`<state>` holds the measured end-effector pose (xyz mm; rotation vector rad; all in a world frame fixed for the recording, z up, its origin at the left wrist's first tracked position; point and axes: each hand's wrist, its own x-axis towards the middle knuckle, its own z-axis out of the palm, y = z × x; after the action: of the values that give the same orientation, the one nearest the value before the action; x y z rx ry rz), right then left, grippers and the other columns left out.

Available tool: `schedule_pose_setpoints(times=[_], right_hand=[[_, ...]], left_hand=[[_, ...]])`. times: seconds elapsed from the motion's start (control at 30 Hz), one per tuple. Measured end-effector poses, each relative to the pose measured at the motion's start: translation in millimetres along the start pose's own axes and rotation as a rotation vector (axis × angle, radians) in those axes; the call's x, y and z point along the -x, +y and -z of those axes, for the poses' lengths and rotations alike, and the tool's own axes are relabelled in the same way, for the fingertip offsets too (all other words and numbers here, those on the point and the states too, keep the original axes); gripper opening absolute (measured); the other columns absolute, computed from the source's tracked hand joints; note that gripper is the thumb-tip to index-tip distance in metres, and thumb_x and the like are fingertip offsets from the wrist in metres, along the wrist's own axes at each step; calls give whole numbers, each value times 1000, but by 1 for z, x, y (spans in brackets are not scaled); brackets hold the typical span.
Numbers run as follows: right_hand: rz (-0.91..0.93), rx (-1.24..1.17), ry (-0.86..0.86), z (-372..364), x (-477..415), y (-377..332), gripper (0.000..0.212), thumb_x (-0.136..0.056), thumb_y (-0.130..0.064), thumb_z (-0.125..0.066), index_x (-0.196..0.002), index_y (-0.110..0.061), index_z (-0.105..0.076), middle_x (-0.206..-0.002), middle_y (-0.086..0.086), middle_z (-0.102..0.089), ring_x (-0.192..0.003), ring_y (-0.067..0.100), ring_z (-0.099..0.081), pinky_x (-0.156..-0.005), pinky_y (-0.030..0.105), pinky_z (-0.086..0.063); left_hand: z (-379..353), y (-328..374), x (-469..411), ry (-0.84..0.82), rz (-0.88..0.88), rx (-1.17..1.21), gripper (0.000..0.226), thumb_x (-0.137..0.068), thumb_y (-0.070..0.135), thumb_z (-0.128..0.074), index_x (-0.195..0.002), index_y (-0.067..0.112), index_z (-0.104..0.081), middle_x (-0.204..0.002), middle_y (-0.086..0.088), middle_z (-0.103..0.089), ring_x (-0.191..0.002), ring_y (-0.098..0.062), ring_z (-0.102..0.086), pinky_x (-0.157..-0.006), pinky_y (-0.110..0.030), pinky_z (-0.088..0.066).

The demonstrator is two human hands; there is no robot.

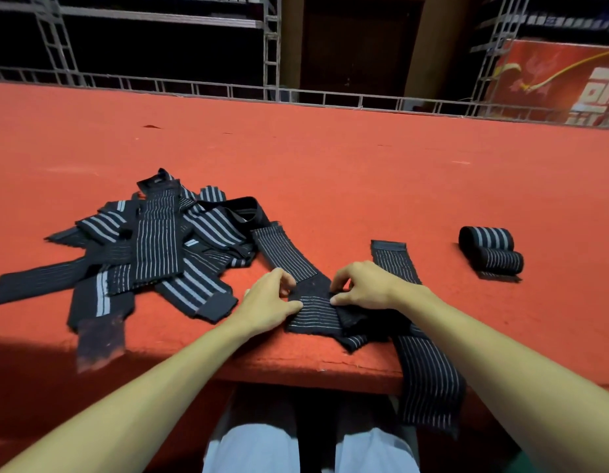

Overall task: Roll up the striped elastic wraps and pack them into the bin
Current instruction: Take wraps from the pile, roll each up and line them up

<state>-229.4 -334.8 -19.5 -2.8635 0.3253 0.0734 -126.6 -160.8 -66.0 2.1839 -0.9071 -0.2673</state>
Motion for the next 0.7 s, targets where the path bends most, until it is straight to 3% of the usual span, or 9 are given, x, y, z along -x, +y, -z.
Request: schedule_pose_setpoints(times=[0.1,0.17,0.27,0.33,0.5,0.6,0.7], right_hand=[[22,-15,2,1,3,3,26,-83,-25,-73,-108,-17,-70,-105,1,-70,-96,15,-61,-77,18,-39],[29,-16,6,2,5,4,26,-83,-18,-72,-109,-17,-70,-103,2,-69,-93,14,-59,-78,19,-41],[28,15,21,-1,9,4,26,-85,-10,-68,-111,-15,-69,-106,3,-67,-96,18,-59,-80,20,-41],[39,54,51,-5,13,4,28,-86,-9,-66,-113,-17,-68,-109,1,-67,-105,20,-59,-88,26,-43],[118,193,192,-6,21,1,33,-86,-8,-60,-116,-24,-65,-114,-1,-59,-113,20,-47,-92,36,-34],[229,50,221,-2,26,-3,35,-81,2,-57,-110,-16,-67,-107,2,-62,-105,19,-54,-89,29,-41],[187,-168,297,0,34,-6,26,-87,-10,-56,-108,-18,-69,-99,-5,-69,-94,11,-61,-83,20,-44]], left_hand=[[2,3,-3,-98,58,5,46,-79,24,-74,-114,23,-44,-91,8,-48,-80,-16,-50,-95,-49,-44],[0,8,-3,-126,42,-6,47,-81,16,-70,-121,19,-46,-86,9,-47,-75,-13,-49,-91,-43,-45],[2,17,1,-101,4,24,33,-82,7,-63,-110,19,-50,-78,7,-47,-64,-7,-45,-62,-22,-39],[7,21,3,-91,-32,-9,24,-82,6,-62,-101,19,-53,-72,5,-49,-59,-6,-45,-53,-17,-36],[27,37,6,-128,37,221,19,-80,-4,-60,-95,7,-61,-58,0,-49,-44,-11,-48,-47,-25,-47],[29,50,8,-152,51,242,21,-80,-1,-58,-96,9,-68,-54,-1,-54,-45,-13,-48,-46,-22,-43],[30,66,6,-145,156,538,21,-84,-6,-53,-98,0,-67,-50,0,-55,-37,-10,-41,-42,-22,-39]])
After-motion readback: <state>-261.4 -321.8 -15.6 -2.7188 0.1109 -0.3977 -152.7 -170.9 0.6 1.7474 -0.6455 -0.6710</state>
